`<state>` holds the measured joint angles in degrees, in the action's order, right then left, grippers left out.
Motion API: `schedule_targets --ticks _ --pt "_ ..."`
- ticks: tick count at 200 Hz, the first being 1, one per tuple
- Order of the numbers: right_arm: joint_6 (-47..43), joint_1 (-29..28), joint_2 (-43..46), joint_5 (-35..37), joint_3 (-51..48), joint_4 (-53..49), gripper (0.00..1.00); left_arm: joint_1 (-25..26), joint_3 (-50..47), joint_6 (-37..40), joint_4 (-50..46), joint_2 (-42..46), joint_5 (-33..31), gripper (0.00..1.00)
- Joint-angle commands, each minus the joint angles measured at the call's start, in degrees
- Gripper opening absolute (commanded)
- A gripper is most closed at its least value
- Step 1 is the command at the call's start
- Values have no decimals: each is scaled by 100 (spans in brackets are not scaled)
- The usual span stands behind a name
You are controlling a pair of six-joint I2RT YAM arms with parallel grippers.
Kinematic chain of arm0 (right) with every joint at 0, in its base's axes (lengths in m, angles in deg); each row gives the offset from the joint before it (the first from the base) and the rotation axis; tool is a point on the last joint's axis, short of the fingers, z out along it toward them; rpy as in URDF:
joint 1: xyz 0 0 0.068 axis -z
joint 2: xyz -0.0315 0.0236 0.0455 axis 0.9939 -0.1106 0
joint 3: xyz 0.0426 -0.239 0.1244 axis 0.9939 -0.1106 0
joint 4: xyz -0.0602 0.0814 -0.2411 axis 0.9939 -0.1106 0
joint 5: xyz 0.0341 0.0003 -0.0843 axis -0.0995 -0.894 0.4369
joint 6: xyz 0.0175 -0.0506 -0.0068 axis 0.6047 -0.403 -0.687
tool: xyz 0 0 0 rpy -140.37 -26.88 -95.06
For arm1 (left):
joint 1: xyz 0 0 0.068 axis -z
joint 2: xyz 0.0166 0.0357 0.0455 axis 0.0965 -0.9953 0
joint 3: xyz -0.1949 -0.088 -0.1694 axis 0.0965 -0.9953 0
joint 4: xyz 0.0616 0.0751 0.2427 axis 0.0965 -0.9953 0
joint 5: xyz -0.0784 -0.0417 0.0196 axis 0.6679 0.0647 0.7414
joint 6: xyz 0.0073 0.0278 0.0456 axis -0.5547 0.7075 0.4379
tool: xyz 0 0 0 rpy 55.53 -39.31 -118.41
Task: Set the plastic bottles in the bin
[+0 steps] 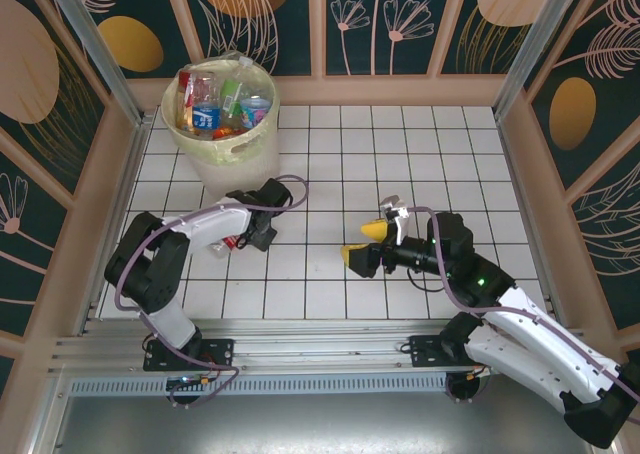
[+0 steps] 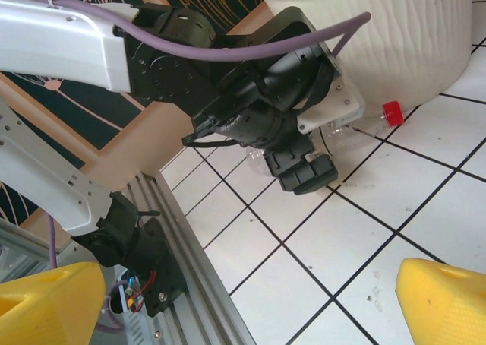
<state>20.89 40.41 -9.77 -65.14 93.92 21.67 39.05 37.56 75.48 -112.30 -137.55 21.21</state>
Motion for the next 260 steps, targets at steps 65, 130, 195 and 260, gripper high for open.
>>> schedule_targets --ticks 65,130,195,260 --pt "-109 -32 55 185 -129 7 99 17 100 -496 -165 85 1727 82" --pt "-109 -26 -78 216 -171 83 99 680 388 -1083 128 -269 2214 67" --pt "-40 -17 68 332 -248 -6 99 1205 894 -1460 561 -588 2634 62" --pt "49 -10 634 1372 -200 -238 97 1218 1249 -1710 1703 345 3566 62"
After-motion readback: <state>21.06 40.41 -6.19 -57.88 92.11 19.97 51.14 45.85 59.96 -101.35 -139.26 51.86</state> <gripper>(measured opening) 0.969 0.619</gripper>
